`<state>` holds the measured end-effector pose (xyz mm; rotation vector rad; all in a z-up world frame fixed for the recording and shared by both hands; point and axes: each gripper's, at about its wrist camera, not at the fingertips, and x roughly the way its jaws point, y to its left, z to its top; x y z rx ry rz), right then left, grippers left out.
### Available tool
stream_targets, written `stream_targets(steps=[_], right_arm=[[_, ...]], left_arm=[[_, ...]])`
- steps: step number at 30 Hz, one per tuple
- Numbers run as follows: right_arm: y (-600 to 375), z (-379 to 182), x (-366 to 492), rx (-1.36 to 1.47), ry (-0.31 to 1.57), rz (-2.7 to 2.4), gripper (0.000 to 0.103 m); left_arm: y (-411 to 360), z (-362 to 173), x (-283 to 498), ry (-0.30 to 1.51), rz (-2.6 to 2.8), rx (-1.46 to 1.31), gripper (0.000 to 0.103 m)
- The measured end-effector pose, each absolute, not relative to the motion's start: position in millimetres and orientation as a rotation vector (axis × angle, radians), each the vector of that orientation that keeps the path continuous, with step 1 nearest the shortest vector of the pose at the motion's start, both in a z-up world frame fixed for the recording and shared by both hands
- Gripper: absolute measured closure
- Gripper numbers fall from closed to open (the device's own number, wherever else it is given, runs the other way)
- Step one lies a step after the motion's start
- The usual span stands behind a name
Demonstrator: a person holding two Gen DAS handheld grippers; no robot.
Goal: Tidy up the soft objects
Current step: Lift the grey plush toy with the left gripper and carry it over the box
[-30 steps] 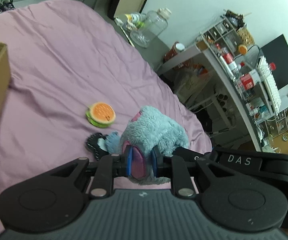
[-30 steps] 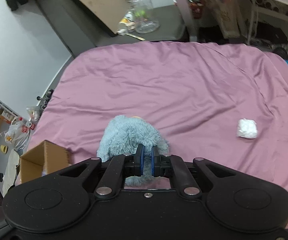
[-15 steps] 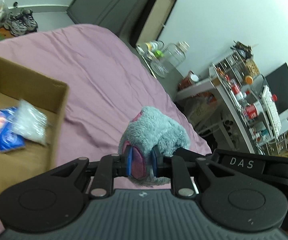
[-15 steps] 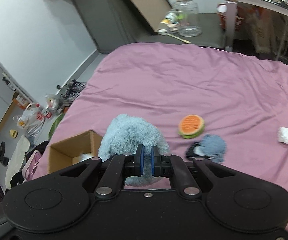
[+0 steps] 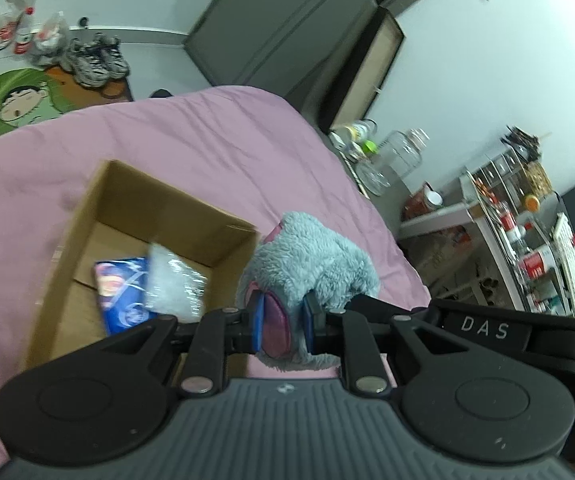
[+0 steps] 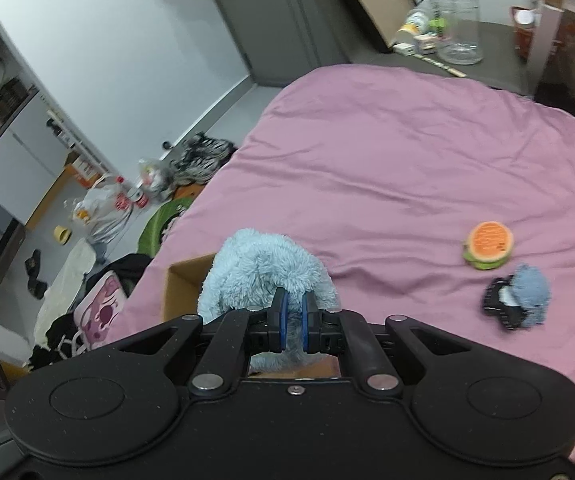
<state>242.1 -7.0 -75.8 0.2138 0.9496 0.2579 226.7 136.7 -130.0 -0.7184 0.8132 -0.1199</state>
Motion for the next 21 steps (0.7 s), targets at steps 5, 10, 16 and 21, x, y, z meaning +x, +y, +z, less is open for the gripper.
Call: stream_targets(steps=[5, 10, 16, 21], right_arm=[[14, -83, 245, 0.203, 0.976, 0.302, 0.096], [30, -93, 246, 0.190, 1.013, 0.330, 0.096], [42, -110, 242, 0.187, 1.064, 0.346, 0.096], [49, -120, 241, 0.199, 1.093, 0.355, 0.096]], left_arm=[[156, -135, 221, 0.815, -0.073, -0.730, 0.085], [169, -142, 214, 0.823, -0.018, -0.742, 0.085], [180, -152, 207, 0.855, 0.031, -0.745, 0.085], [189, -160, 204, 0.886, 0.060, -0.732, 0.085]])
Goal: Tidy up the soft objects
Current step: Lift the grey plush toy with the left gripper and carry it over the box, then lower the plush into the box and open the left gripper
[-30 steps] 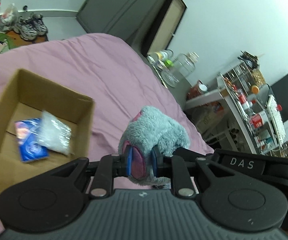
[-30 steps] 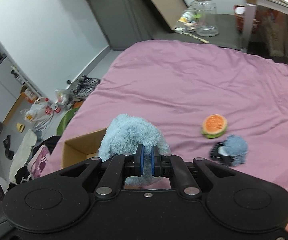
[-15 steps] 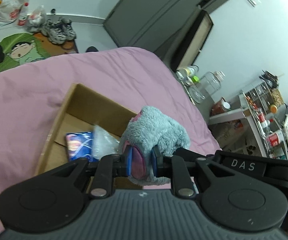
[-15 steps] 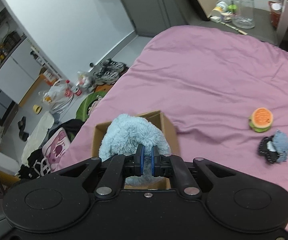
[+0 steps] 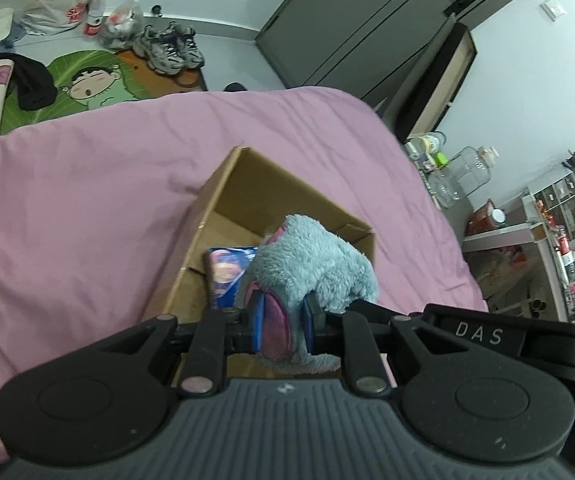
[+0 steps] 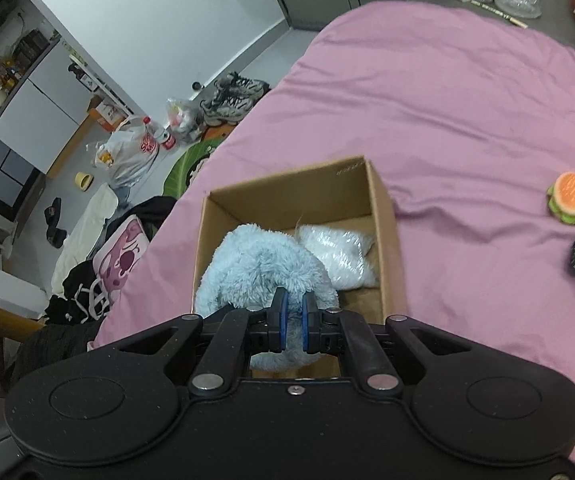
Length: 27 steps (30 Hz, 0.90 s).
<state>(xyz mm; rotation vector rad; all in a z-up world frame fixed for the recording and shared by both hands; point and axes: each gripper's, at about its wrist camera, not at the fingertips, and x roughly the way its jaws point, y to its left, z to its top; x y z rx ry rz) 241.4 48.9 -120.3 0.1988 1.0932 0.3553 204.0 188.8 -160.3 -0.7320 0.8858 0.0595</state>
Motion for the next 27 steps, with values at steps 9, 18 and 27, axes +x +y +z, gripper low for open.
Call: stream_targets(steps=[9, 18, 27], right_arm=[[61, -142, 242, 0.232, 1.157, 0.389, 0.096], [66, -156, 241, 0.251, 1.208, 0.404, 0.093], [47, -138, 237, 0.249, 1.189, 0.399, 0.091]], left_arm=[[201, -167, 197, 0.921, 0.136, -0.705, 0.084], [208, -171, 195, 0.946, 0.176, -0.718, 0.081], [201, -162, 195, 0.958, 0.181, -0.713, 0.061]])
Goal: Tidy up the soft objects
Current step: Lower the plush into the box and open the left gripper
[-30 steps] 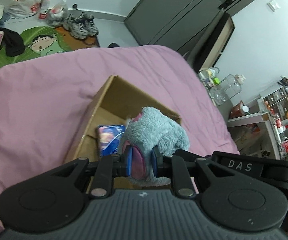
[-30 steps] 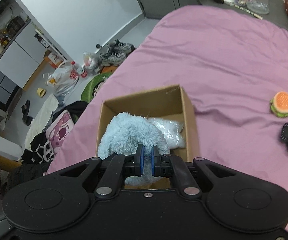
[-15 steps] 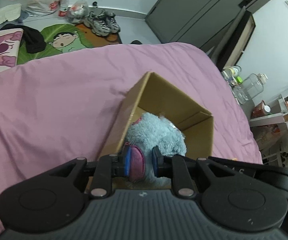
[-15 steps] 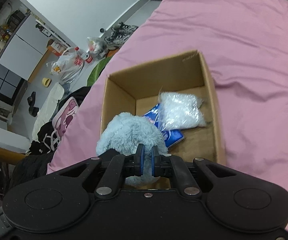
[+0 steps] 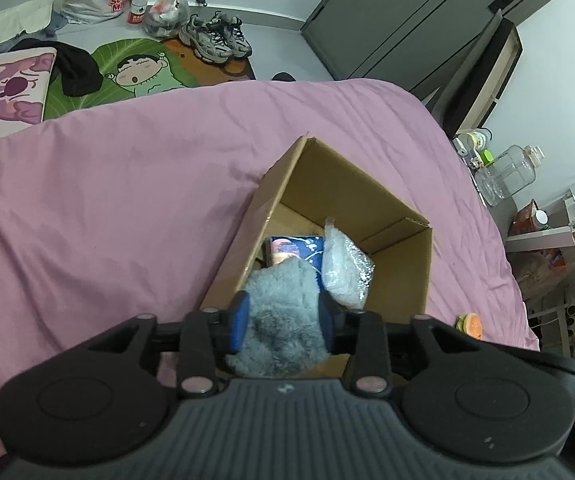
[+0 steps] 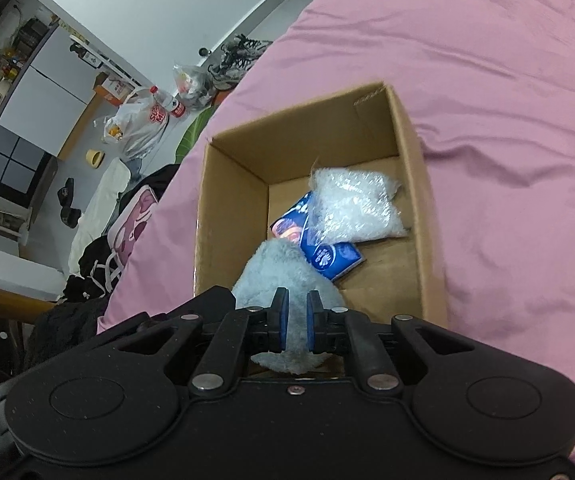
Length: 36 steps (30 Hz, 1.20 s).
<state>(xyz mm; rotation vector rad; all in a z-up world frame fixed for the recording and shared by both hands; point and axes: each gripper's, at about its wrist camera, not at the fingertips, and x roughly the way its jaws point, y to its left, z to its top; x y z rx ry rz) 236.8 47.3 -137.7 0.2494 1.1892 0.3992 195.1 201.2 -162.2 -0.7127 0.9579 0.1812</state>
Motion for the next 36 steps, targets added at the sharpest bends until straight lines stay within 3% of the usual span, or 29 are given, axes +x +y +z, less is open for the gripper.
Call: stream_targets(steps=[7, 11, 22, 31, 36], right_arm=[[26, -119, 232, 0.229, 1.151, 0.376, 0.079], [12, -107, 228, 0.218, 1.128, 0.358, 0.077], [-37, -78, 212, 0.187, 1.048, 0.264, 0.056], [-84, -57, 188, 0.161, 0.985, 0.152, 0.035], [-108, -47, 172, 0.156, 0.948, 0.092, 0.024]], left_arm=[[189, -145, 198, 0.937, 0.161, -0.673, 0.039], [179, -134, 201, 0.918, 0.124, -0.633, 0.026], [133, -110, 202, 0.897, 0.013, -0.535, 0.021], [97, -94, 195, 0.886, -0.059, -0.450, 0.007], [75, -88, 190, 0.899, -0.094, -0.406, 0.006]])
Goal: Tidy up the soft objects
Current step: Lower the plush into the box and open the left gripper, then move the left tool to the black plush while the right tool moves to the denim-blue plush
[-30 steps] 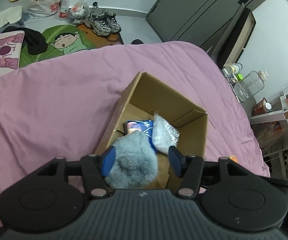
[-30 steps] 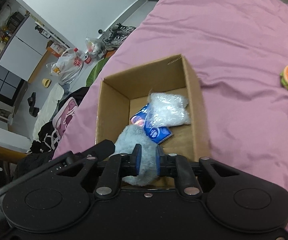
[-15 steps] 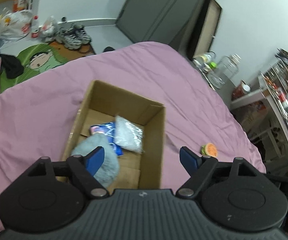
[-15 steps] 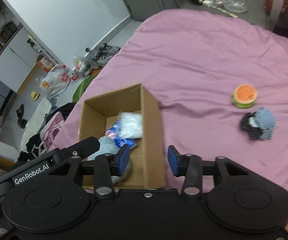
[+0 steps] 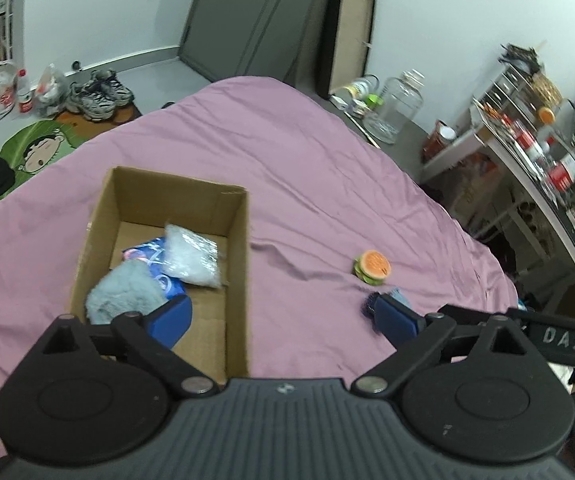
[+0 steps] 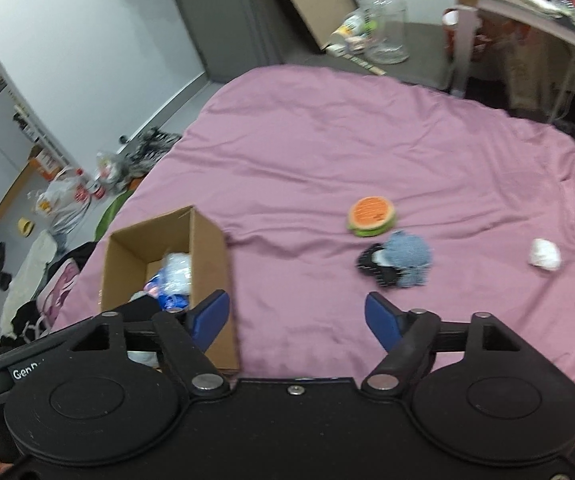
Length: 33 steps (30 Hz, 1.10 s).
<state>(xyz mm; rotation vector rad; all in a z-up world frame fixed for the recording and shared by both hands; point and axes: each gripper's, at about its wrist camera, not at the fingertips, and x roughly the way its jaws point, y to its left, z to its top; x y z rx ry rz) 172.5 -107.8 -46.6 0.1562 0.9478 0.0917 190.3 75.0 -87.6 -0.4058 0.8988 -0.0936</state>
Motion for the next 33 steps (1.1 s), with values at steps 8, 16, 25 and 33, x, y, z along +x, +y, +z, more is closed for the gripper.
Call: stream_targets(steps=[8, 16, 25, 33], right_arm=[[-138, -42, 155, 0.155, 0.912, 0.024, 0.020], [-160, -44, 146, 0.162, 0.904, -0.005, 0.020], [-182, -52, 147, 0.184, 0.892, -0.014, 0.020], [-202, -66, 155, 0.231, 0.905, -0.007, 0.027]], left_arm=[[49, -84, 182, 0.904, -0.129, -0.353, 0.000], [32, -84, 177, 0.915, -0.144, -0.321, 0.000], [19, -84, 179, 0.901, -0.150, -0.317, 0.001], [10, -91, 187, 0.886, -0.147, -0.323, 0.003]])
